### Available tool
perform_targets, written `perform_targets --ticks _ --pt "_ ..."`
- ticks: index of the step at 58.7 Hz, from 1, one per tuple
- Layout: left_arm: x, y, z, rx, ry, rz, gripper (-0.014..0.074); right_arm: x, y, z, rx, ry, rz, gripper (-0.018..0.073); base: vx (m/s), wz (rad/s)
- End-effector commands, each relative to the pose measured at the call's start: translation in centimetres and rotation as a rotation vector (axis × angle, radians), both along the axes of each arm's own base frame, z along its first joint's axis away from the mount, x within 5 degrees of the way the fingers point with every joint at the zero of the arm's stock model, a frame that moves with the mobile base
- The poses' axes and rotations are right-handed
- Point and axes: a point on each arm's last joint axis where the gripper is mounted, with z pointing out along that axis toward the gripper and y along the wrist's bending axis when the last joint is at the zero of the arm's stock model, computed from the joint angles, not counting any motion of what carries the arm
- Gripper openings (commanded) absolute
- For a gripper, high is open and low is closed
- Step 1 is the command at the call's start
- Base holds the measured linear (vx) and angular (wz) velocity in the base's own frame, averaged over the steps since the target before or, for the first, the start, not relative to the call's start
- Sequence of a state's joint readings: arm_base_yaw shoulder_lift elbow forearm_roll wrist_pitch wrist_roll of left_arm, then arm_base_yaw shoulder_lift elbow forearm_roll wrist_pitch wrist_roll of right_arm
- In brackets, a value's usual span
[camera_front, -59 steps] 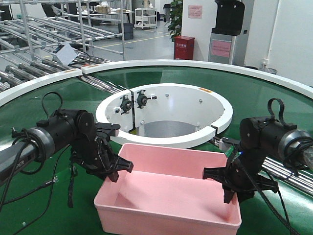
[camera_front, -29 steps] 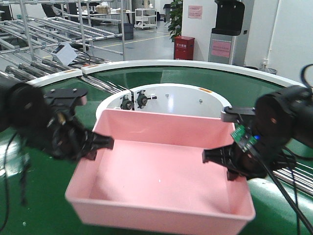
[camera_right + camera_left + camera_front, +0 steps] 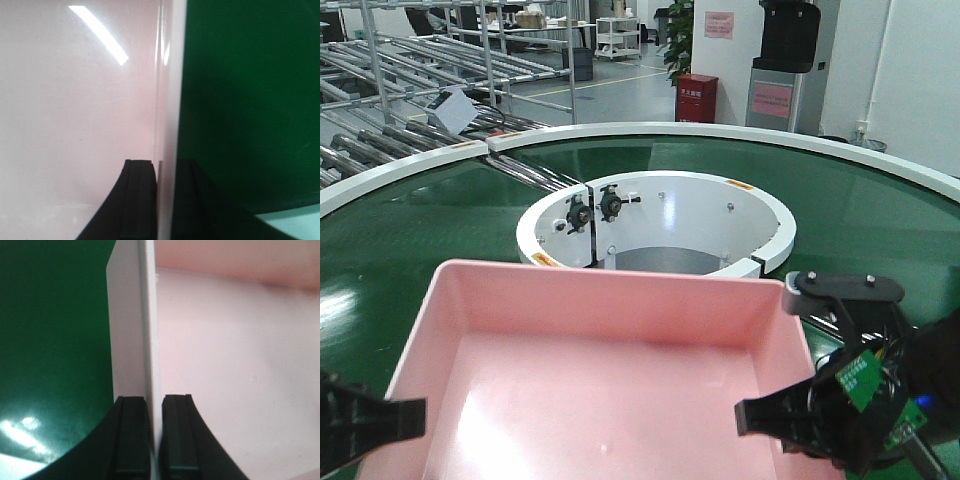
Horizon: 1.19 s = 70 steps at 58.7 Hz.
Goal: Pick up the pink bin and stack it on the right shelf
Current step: 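Hold the bin with both grippers while the base turns away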
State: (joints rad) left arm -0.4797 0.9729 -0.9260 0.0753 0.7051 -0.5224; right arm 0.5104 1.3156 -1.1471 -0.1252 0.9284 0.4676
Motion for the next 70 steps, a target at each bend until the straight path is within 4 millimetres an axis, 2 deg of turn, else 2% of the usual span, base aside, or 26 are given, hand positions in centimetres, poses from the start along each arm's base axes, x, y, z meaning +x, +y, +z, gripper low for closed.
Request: perform_targets --ticks 1,13,70 --pt "-0.8 0.6 1.6 -0.055 -0.134 0.011 0.0115 -0.4 -0.7 1.5 -0.069 -0.094 0.018 0.0004 0.00 0.00" --pt "-0.7 0.4 -0.5 -0.053 -0.058 0.012 0.0115 -0.3 -0.5 1.5 -0.063 -0.103 -0.012 0.0012 0.00 0.00" --pt "-0.5 0.2 -0.4 -0.063 -0.076 0.010 0.0115 -0.4 -0.5 1.5 -0.061 -0.099 -0.018 0.0011 -0.01 -0.03"
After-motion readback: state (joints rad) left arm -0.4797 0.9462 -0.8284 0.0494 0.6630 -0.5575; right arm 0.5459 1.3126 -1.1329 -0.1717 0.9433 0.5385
